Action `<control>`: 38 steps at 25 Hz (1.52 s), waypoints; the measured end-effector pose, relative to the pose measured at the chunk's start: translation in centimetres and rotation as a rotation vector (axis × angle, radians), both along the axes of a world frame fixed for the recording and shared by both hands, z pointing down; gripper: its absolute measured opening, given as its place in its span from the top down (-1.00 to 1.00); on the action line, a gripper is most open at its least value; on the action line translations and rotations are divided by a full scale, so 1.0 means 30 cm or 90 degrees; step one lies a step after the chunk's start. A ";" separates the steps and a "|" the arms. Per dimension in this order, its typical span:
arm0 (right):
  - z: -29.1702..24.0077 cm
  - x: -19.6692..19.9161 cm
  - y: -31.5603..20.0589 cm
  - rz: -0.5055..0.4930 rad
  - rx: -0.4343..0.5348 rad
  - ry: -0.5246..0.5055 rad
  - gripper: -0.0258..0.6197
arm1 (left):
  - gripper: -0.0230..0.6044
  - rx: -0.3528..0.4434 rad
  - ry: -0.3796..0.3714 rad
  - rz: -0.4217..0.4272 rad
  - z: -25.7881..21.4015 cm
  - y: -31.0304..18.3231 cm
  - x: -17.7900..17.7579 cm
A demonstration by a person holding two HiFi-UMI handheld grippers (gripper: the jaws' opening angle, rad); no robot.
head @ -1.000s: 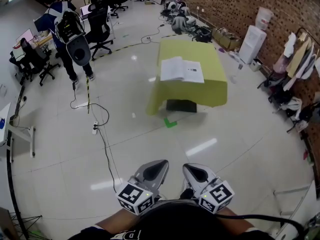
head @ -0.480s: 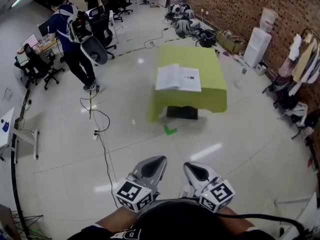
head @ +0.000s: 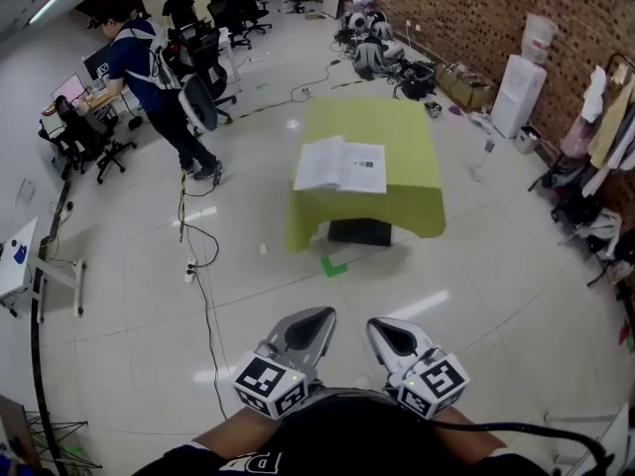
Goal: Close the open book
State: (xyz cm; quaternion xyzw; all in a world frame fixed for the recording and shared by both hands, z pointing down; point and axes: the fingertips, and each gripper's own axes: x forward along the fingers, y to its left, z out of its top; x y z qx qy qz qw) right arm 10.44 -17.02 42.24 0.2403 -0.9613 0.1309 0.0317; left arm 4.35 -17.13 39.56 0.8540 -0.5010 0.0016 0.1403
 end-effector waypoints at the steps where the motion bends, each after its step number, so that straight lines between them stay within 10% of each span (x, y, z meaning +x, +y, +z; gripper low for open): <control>1: 0.005 0.014 -0.017 0.000 -0.002 -0.002 0.90 | 0.90 0.000 -0.003 -0.001 -0.001 -0.016 0.016; 19: 0.051 0.074 -0.249 0.048 -0.025 -0.020 0.90 | 0.90 -0.024 -0.033 0.069 0.052 -0.247 0.100; 38: 0.058 -0.397 -0.659 0.079 -0.026 0.047 0.90 | 0.91 -0.022 0.025 0.097 0.066 -0.677 -0.378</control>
